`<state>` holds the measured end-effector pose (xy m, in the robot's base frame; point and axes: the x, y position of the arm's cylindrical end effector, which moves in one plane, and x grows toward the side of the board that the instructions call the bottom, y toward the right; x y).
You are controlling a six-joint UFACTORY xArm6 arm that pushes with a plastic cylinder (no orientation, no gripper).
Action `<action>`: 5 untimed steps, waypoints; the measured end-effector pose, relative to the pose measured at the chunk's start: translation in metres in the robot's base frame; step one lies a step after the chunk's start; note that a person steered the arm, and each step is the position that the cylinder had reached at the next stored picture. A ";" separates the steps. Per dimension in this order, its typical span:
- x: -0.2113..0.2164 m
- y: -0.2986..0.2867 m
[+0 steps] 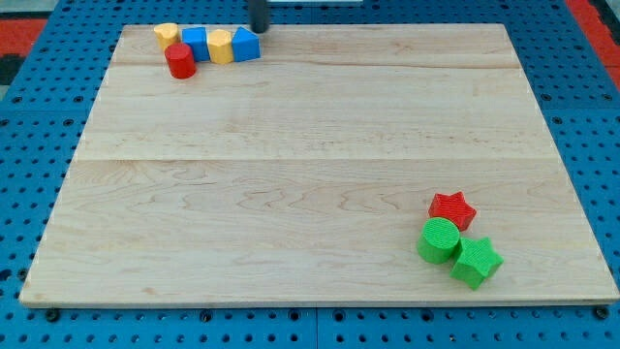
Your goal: Place the arm at the top of the blue cube
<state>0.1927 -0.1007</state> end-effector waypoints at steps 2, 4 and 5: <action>-0.001 -0.042; -0.001 -0.082; -0.001 -0.110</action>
